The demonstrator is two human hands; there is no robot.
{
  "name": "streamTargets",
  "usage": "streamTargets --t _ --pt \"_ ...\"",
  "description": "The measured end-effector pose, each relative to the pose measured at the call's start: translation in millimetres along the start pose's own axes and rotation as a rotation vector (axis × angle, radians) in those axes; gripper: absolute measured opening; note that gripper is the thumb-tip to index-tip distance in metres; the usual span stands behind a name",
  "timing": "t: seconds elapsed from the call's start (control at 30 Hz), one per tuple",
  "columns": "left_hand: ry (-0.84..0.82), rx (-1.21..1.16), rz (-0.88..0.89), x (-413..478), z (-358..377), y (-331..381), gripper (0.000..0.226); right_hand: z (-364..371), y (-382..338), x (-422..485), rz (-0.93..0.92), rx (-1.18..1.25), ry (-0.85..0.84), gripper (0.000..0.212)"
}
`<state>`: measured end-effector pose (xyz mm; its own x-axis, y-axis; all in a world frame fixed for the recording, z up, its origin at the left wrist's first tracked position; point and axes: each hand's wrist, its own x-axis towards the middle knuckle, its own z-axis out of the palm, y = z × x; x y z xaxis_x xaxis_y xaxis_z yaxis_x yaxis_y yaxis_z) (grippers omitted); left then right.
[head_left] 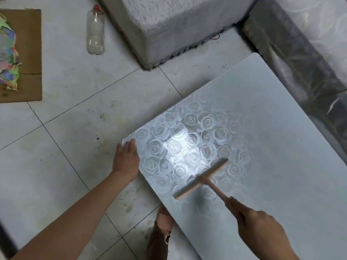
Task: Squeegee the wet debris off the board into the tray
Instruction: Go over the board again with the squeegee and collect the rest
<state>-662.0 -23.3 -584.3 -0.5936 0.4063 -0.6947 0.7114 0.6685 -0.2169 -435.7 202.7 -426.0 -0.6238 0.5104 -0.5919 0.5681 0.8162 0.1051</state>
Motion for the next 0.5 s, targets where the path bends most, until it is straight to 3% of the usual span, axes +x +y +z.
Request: streamTargets --t 0.13,0.27,0.5 --pt "-0.054 0.025 -0.028 6.3 -7.7 8.4 0.056 -14.9 -24.4 11.5 -0.170 0.075 0.053 0.052" --pt "-0.120 0.036 -0.037 11.5 -10.5 8.2 0.059 -9.1 -75.7 35.0 -0.265 0.049 0.063 0.037" --pt "-0.070 -0.112 -0.057 -1.4 -2.9 2.3 0.070 29.9 4.8 -23.0 -0.055 0.102 -0.052 0.043"
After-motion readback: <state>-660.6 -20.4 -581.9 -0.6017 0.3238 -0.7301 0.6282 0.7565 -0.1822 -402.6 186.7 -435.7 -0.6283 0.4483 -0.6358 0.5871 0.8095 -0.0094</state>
